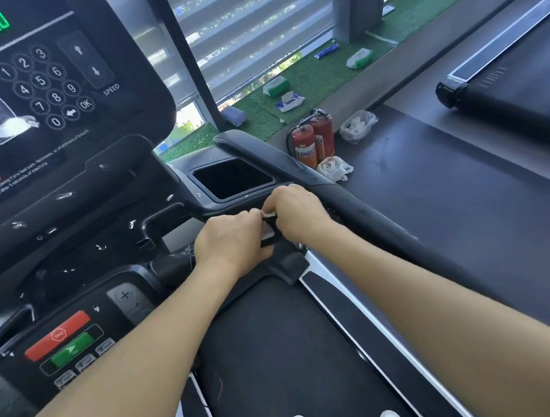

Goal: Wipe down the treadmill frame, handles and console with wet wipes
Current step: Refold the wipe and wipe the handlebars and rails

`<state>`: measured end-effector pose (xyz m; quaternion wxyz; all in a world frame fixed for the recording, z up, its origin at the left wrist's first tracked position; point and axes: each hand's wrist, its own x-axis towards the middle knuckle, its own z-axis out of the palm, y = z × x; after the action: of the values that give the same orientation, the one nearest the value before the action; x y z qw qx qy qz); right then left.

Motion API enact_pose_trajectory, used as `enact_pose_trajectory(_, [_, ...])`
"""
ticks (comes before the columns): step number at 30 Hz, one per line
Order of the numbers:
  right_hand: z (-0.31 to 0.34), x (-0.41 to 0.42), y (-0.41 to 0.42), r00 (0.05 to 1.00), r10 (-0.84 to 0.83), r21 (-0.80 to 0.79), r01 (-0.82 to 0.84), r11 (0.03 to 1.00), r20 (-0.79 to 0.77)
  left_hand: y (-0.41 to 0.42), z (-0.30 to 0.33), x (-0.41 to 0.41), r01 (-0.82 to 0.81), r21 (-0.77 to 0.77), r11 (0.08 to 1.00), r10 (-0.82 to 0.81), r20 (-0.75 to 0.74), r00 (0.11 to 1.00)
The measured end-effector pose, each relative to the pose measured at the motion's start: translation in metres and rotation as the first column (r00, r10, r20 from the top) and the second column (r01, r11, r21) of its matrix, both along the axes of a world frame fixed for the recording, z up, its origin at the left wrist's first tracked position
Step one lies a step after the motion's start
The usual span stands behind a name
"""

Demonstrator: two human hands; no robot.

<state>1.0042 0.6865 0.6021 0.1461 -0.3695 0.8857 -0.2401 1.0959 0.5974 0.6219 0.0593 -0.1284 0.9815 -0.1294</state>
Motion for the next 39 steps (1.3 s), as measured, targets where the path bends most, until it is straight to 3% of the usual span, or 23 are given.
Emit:
enact_pose_trajectory(3, [-0.009,-0.003,0.015,0.999,-0.041,-0.078,0.042,0.996,0.009,-0.001,-0.002,-0.001,-0.005,0.008,1.000,0.006,-0.009,1.000])
enact_pose_trajectory(8, [-0.034,-0.011,0.052,0.967,-0.240,-0.001,0.241,0.971,-0.080,-0.001,-0.001,-0.001,0.008,0.008,1.000,-0.008,-0.012,1.000])
enact_pose_trajectory(11, [-0.026,0.002,0.044,0.946,-0.308,-0.043,0.306,0.951,-0.101,-0.001,-0.002,-0.001,0.005,0.000,1.000,-0.005,-0.003,1.000])
enact_pose_trajectory(16, [-0.024,0.032,0.037,0.952,-0.258,-0.139,0.236,0.962,-0.167,0.000,-0.002,-0.001,-0.017,0.015,1.000,0.017,-0.007,1.000])
enact_pose_trajectory(23, [-0.046,0.013,0.061,0.897,-0.433,-0.075,0.428,0.901,-0.085,-0.002,-0.001,0.000,-0.009,0.013,1.000,0.009,-0.006,1.000])
enact_pose_trajectory(30, [-0.048,0.042,0.042,0.877,-0.469,-0.198,0.444,0.874,-0.106,0.000,-0.001,0.000,-0.005,-0.019,1.000,0.005,-0.003,1.000])
enact_pose_trajectory(32, [-0.057,0.034,0.048,0.830,-0.527,-0.154,0.505,0.849,-0.184,0.001,0.000,0.000,-0.008,-0.012,1.000,0.008,-0.002,1.000])
enact_pose_trajectory(36, [-0.065,0.025,0.060,0.875,-0.472,0.021,0.476,0.879,-0.111,0.001,0.001,0.000,-0.010,-0.013,1.000,0.010,-0.007,1.000])
enact_pose_trajectory(39, [-0.071,0.036,0.061,0.809,-0.585,-0.034,0.584,0.811,-0.045,0.000,-0.001,0.000,-0.012,-0.004,1.000,0.012,0.000,1.000])
